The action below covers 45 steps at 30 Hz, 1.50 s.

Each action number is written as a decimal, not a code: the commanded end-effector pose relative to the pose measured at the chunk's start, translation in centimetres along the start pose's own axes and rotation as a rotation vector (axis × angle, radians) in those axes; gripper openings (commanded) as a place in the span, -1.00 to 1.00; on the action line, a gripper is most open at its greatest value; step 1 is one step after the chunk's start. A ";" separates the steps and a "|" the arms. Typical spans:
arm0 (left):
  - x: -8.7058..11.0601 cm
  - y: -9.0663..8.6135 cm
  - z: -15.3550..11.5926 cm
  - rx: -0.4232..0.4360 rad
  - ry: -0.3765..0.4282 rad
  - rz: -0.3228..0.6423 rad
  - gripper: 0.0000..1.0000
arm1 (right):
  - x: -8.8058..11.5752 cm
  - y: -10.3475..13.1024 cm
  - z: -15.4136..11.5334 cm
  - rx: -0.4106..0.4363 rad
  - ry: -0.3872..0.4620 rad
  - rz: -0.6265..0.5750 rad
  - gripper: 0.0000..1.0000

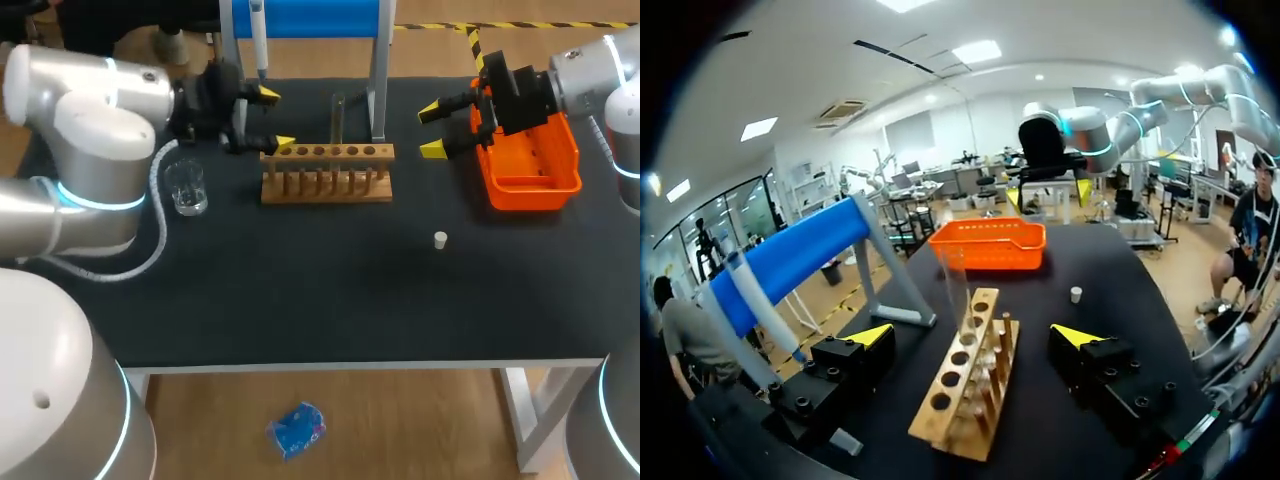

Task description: Invert the test tube, pick up the pipette, mount the tip to pipette, aspirate from beaker and dispense into the tube, eject the tip, return the pipette, and cap with the stopper.

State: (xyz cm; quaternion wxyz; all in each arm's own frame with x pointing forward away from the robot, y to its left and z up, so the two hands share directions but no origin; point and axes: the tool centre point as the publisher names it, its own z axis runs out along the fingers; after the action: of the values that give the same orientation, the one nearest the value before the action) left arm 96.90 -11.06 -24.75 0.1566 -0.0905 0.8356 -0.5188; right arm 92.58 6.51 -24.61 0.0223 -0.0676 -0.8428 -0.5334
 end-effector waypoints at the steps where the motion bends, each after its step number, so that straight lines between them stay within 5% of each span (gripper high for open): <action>1: 2.0 0.5 -4.6 0.032 -0.127 -0.012 1.00 | 0.0 0.0 0.0 0.002 0.000 0.000 1.00; 7: 3.1 -0.4 -7.0 0.022 -0.192 -0.037 1.00 | 0.0 0.0 0.0 0.002 0.000 0.000 1.00; 10: 4.2 -2.6 -8.2 0.070 -0.216 -0.026 1.00 | 0.0 0.0 0.0 0.002 0.000 0.000 1.00; 25: 3.7 -1.7 -7.4 0.070 -0.226 -0.051 1.00 | 0.0 0.0 0.0 0.002 0.000 0.000 1.00; 34: 3.2 1.5 -12.6 0.046 -0.447 -0.137 1.00 | 0.0 0.0 0.0 0.002 0.000 0.000 1.00; 45: 4.7 4.2 -19.3 -0.030 -0.757 -0.227 1.00 | 0.0 0.0 0.0 0.002 0.000 0.000 1.00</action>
State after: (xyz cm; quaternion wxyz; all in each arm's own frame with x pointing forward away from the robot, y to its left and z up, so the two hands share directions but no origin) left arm 88.27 4.58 -21.12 0.3444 -0.3364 0.7433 -0.4645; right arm 92.58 6.51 -24.61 0.0223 -0.0676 -0.8429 -0.5334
